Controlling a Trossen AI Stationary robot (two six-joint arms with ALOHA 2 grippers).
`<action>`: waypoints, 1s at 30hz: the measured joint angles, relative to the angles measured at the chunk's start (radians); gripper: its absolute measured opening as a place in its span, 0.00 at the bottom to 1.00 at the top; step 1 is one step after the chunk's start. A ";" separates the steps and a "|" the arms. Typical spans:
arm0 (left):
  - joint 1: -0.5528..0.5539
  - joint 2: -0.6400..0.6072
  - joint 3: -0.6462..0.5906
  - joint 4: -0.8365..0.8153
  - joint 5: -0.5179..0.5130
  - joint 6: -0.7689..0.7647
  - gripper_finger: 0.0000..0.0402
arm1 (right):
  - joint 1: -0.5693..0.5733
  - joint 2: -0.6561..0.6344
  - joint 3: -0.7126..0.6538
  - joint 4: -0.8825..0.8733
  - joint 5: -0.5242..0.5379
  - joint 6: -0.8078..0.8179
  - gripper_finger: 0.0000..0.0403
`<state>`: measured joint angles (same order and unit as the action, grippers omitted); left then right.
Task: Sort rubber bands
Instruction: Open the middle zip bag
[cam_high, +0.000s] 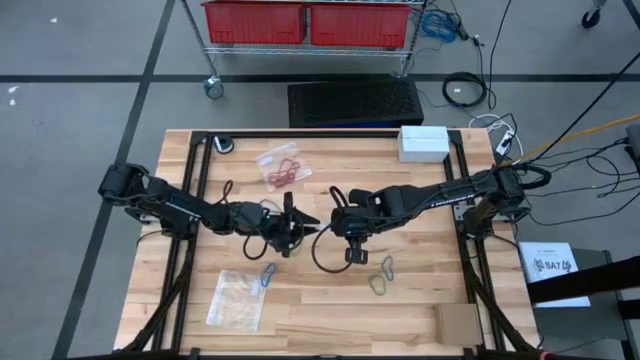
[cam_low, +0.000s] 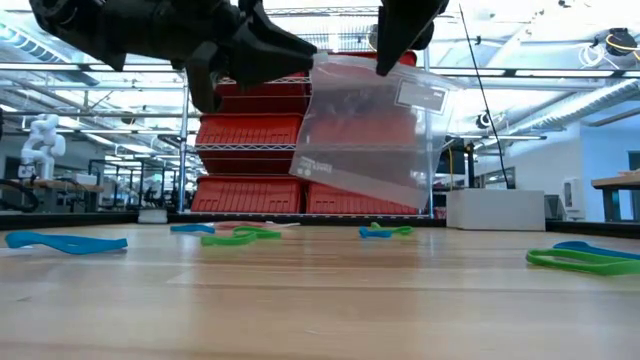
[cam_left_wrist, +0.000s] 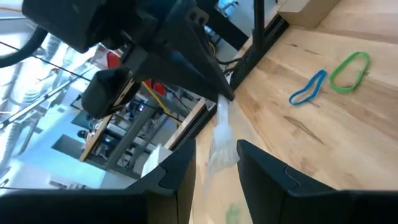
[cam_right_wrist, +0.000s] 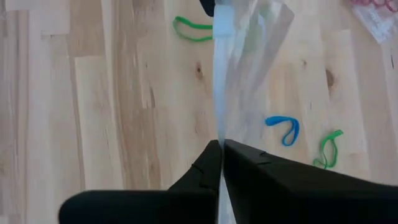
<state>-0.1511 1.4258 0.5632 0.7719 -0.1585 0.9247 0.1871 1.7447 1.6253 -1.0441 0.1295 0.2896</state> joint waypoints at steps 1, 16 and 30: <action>0.000 0.000 0.000 -0.001 0.000 -0.001 0.30 | 0.000 0.000 0.000 0.000 0.000 0.000 0.00; 0.000 0.000 0.000 -0.028 -0.004 -0.028 0.02 | 0.000 0.000 0.000 -0.001 -0.006 -0.004 0.00; 0.090 0.000 0.000 -0.101 -0.128 -0.261 0.00 | 0.001 -0.041 0.000 0.055 0.088 0.014 0.26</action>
<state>-0.0615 1.4261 0.5632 0.6712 -0.2867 0.6640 0.1879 1.7039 1.6253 -0.9887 0.2171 0.3034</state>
